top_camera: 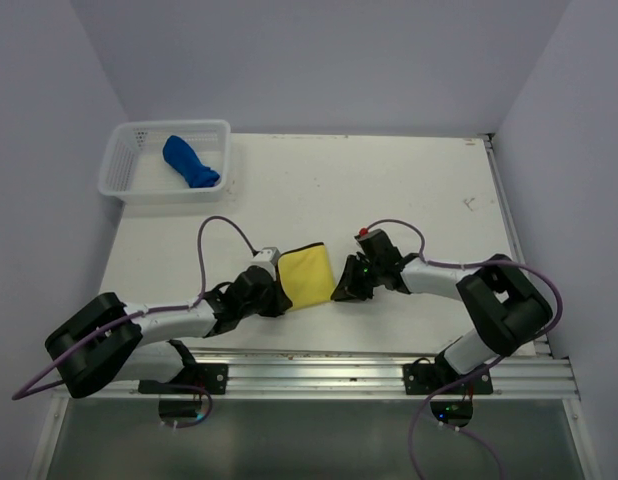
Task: Roll the towels
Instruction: Roll the towel
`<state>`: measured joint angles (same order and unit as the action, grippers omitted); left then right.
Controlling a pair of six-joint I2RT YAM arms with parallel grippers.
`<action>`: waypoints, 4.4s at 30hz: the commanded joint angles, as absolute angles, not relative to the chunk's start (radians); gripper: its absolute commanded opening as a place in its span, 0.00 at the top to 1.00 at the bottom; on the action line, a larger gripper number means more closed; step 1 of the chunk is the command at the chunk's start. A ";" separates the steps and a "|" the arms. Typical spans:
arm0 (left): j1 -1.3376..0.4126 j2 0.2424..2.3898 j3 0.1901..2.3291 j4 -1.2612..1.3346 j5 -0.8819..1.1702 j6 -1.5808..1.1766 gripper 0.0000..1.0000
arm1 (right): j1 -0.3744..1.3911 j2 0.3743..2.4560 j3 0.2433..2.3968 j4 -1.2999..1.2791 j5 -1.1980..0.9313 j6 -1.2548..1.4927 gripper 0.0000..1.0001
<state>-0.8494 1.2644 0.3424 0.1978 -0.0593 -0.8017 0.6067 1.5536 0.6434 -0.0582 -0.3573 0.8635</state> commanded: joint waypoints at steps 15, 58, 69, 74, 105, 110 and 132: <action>-0.861 1.285 0.385 0.134 -0.086 -0.793 1.00 | 0.647 1.557 0.621 -0.040 -0.238 0.789 1.00; -0.764 1.769 1.140 -0.090 -0.005 -0.747 0.52 | 0.842 1.330 0.574 -0.163 0.199 0.666 1.00; -0.773 1.847 1.178 -0.046 -0.009 -0.744 0.51 | 0.844 1.350 0.557 -0.120 0.196 0.686 1.00; -0.779 1.907 1.242 -0.106 -0.035 -0.729 0.50 | 0.842 1.361 0.558 -0.117 0.195 0.686 1.00; -0.847 2.146 1.447 -0.452 -0.362 -0.683 0.79 | 0.867 1.355 0.526 -0.060 0.224 0.722 1.00; -0.847 2.138 1.431 -0.440 -0.371 -0.709 0.93 | 0.880 1.347 0.532 -0.066 0.238 0.729 1.00; -0.793 1.818 1.118 0.043 -0.227 -0.815 0.99 | 1.054 1.197 0.586 -0.224 0.433 0.718 0.82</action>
